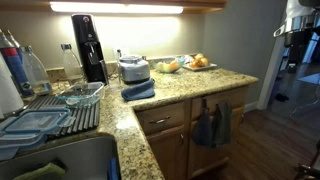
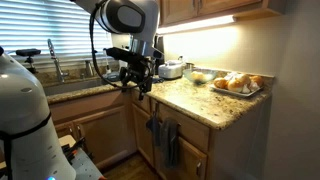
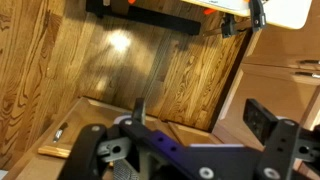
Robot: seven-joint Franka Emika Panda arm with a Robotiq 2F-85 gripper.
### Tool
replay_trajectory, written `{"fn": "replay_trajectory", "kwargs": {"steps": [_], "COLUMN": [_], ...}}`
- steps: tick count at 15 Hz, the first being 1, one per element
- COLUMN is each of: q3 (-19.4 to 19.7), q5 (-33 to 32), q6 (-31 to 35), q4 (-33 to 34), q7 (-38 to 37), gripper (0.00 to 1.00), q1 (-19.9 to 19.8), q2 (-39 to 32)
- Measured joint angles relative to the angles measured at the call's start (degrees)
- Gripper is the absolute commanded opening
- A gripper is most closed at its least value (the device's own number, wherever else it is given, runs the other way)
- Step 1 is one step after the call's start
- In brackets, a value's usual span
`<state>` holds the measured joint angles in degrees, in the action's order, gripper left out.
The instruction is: Unhang the cloth on the left from the drawer and place it on the countertop, hang the cloth back on the drawer
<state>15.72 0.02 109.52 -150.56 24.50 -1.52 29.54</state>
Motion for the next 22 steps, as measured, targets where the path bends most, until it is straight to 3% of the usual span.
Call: {"fn": "replay_trajectory", "kwargs": {"steps": [11,15,19,22], "q3": [-1.1,-4.3,-9.2,-12.5], "q5": [0.5,3.0,5.1,5.3], "q6": [1.7,14.9,30.2,37.7], "q4": [-0.2,-2.7,-5.4,-5.6], "q7": [-0.1,-3.9,-10.1,-12.9], "gripper": [1.00,1.00,1.00,1.00], "q1": [0.0,0.1,1.1,2.4], "q2": [-0.4,-4.4,-12.5,-18.9]}}
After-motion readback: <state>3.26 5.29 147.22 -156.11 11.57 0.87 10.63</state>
